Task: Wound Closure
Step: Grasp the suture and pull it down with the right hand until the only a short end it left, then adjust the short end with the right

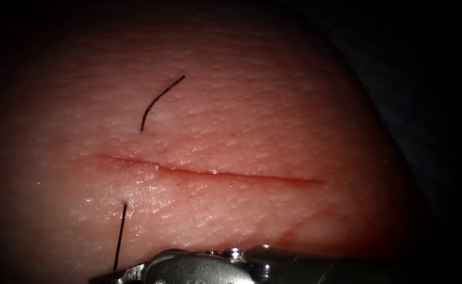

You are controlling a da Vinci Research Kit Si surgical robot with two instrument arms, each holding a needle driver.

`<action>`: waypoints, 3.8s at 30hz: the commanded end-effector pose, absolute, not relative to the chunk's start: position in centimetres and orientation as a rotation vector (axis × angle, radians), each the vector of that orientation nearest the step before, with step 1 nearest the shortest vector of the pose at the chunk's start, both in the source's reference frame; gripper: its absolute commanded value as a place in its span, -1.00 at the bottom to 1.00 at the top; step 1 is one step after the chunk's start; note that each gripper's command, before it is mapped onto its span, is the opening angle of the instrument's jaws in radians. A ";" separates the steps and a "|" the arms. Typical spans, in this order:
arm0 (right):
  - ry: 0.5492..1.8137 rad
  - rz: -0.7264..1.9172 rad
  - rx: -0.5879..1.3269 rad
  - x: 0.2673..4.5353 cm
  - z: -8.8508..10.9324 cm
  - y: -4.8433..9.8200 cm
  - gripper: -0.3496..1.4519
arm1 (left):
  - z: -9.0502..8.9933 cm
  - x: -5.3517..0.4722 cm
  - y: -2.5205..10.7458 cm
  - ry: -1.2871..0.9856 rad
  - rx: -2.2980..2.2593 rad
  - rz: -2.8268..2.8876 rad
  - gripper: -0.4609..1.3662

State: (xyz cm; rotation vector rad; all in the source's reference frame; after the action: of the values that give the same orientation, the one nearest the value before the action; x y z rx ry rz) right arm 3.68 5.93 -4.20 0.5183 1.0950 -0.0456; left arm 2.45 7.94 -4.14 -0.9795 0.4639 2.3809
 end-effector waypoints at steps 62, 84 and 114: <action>1.145 0.434 0.523 2.71 -4.4 6.9 0.71 | -4.1 2.46 7.9 0.450 -0.986 2.387 -0.88; 1.061 1.062 0.428 2.85 -3.4 7.8 0.64 | -4.1 2.30 8.0 0.483 -0.983 2.403 -0.88; 0.974 1.282 0.393 3.54 -2.6 8.0 0.21 | -4.0 1.89 7.9 0.465 -1.033 2.425 -0.88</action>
State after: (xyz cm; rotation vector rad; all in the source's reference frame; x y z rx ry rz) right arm 3.55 8.03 -2.63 0.3917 0.9724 1.2833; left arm 1.88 7.89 -3.99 -1.0269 0.4801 2.4192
